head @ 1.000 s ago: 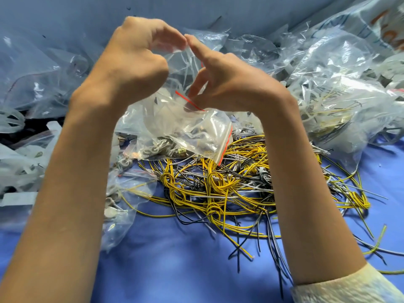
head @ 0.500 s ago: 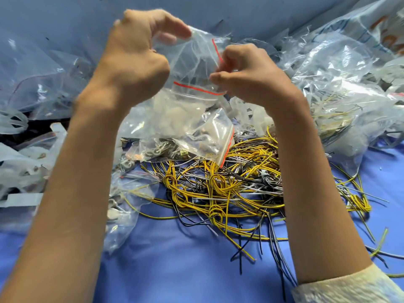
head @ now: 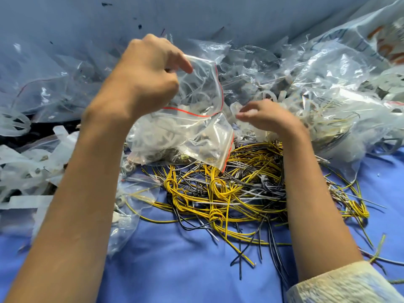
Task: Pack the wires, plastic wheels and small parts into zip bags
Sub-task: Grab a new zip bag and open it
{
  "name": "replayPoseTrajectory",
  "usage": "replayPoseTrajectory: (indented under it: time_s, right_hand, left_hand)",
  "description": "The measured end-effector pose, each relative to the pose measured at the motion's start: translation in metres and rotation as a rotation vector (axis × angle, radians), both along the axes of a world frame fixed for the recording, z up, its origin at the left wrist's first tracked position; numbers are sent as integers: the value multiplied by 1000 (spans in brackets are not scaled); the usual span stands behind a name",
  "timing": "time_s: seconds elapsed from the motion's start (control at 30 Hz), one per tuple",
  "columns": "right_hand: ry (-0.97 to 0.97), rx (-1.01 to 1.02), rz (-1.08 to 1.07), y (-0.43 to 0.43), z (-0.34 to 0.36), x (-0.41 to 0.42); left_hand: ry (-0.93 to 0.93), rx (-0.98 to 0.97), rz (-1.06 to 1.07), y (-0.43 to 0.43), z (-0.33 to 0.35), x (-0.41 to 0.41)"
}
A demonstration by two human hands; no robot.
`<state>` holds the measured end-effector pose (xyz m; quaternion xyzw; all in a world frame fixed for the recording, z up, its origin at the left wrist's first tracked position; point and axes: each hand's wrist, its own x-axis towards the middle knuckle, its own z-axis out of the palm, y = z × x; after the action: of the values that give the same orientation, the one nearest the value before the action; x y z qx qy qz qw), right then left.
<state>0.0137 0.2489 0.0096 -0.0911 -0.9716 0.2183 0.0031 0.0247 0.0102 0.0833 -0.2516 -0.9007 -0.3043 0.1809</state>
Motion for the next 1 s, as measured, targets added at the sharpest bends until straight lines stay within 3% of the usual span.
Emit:
replayPoseTrajectory:
  time_s: [0.23,0.5,0.83,1.0]
  right_hand:
    - [-79,155,-92,3,-9,-6]
    - [-85,134,-194,0,-17,-10]
    - [201,-35,-334,8,-15,-8]
    - [493,-241,-364,2,24,3]
  left_hand:
    - [-17,-47,-8,0,-2,-5]
    - [-47,-95,-19,-5,-3,-6]
    - [-64,-70,-48,-3,-5,-7]
    - [-82,-75,-58,-1,-6,-8]
